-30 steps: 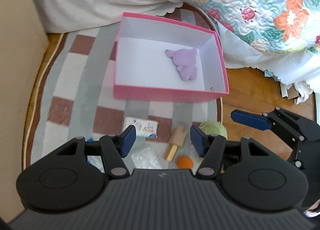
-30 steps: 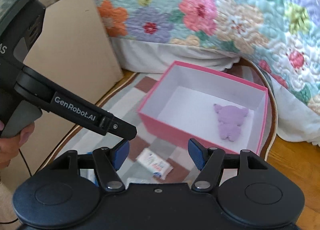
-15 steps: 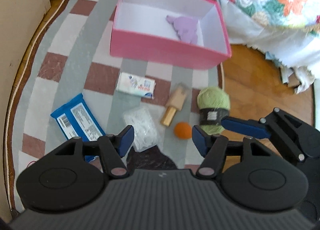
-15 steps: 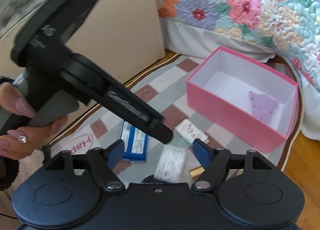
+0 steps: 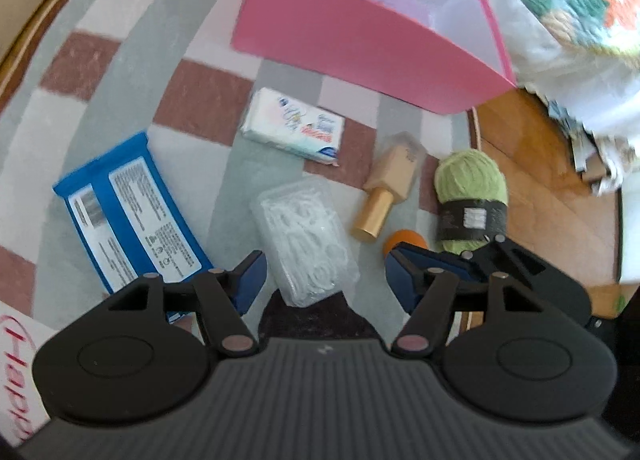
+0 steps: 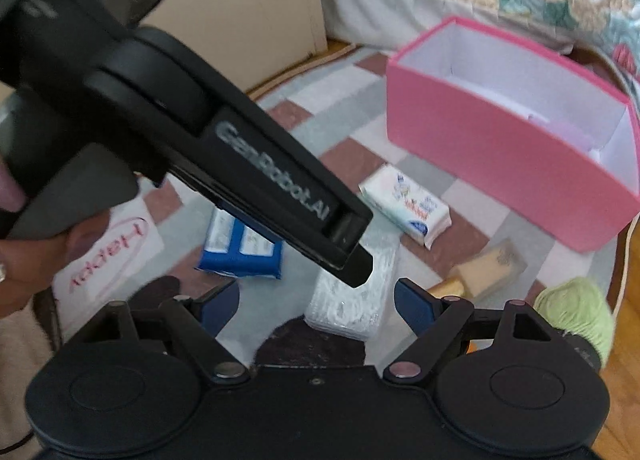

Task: Organize objects
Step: 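Close the left gripper on the clear floss-pick box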

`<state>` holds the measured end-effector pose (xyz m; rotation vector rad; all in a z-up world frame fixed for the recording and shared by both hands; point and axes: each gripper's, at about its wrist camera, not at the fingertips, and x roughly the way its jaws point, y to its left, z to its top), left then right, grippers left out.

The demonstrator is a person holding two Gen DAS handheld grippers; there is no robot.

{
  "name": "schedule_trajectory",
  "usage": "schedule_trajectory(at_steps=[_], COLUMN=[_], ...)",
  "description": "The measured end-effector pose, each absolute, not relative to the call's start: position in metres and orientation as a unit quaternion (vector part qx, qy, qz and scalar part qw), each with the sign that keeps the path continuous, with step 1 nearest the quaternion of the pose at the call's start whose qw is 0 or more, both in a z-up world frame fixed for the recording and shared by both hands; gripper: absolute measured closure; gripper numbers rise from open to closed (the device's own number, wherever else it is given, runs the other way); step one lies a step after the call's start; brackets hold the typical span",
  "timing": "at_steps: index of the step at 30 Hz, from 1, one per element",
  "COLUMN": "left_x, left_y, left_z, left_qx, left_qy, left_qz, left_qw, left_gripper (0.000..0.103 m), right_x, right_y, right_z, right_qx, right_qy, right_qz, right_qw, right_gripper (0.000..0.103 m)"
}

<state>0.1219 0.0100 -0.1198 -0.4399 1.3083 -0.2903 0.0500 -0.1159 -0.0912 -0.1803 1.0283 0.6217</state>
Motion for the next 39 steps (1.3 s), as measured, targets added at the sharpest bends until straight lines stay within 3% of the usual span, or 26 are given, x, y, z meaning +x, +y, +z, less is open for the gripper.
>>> schedule_trajectory(at_steps=[6, 8, 12, 18, 22, 23, 29, 39], left_x=[0.122, 0.12, 0.116, 0.117, 0.118, 0.118, 0.113, 0.098], left_y=[0.015, 0.011, 0.004, -0.001, 0.004, 0.005, -0.007, -0.011], left_z=[-0.156, -0.164, -0.174, -0.173, -0.183, -0.186, -0.165, -0.106], left_qx=[-0.243, -0.247, -0.249, -0.244, -0.266, -0.275, -0.228, -0.212], left_qy=[0.613, 0.618, 0.618, 0.601, 0.597, 0.596, 0.58, 0.57], left_qz=[-0.123, -0.121, -0.119, -0.112, -0.109, -0.111, -0.128, -0.153], left_qw=[0.741, 0.737, 0.737, 0.753, 0.749, 0.746, 0.771, 0.779], left_gripper=[0.045, 0.056, 0.066, 0.066, 0.049, 0.048, 0.06, 0.061], right_x=[0.059, 0.06, 0.062, 0.062, 0.066, 0.067, 0.069, 0.046], right_y=[-0.107, -0.106, -0.107, -0.105, -0.115, -0.118, -0.133, -0.137], right_z=[-0.122, -0.13, -0.137, -0.151, -0.157, -0.156, -0.147, -0.092], right_qx=[-0.1, -0.105, -0.09, -0.101, -0.06, -0.047, 0.016, 0.002], right_qy=[0.494, 0.496, 0.508, 0.516, 0.513, 0.514, 0.52, 0.498], right_qz=[0.25, 0.232, 0.23, 0.219, 0.207, 0.205, 0.193, 0.187], right_qw=[0.827, 0.83, 0.825, 0.822, 0.831, 0.832, 0.832, 0.847], right_gripper=[0.018, 0.019, 0.025, 0.032, 0.032, 0.032, 0.035, 0.036])
